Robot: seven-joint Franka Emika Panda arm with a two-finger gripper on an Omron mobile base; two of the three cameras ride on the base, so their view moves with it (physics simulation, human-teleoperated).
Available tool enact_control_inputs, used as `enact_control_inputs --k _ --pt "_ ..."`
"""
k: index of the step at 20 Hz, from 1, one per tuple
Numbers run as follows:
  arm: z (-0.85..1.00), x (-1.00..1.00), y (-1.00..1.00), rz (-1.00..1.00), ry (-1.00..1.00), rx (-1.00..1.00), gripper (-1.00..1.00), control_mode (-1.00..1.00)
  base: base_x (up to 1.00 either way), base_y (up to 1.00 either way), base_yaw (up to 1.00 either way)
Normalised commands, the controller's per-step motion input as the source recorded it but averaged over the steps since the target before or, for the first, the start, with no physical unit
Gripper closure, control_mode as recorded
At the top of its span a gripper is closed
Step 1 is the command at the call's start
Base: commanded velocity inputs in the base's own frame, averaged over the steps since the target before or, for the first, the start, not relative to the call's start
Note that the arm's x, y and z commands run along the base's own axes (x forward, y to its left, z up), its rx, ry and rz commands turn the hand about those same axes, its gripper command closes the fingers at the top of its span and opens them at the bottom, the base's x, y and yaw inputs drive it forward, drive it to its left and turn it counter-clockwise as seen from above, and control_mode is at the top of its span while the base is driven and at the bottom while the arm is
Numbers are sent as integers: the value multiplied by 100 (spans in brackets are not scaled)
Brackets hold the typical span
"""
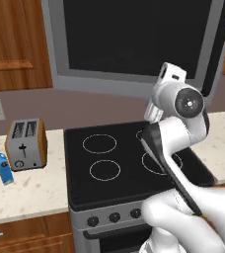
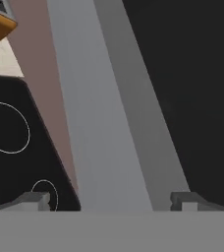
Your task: Place the microwavable item in the microwave. Then, close the microwave door and press the start button.
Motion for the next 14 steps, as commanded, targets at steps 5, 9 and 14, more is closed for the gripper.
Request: enact_control_inputs --k 5,9,14 --pt "6 77 0 16 30 0 -100 -100 0 0 0" --pt "0 77 0 19 14 0 -100 -100 0 0 0" --pt "0 70 0 19 5 0 -100 -100 0 0 0"
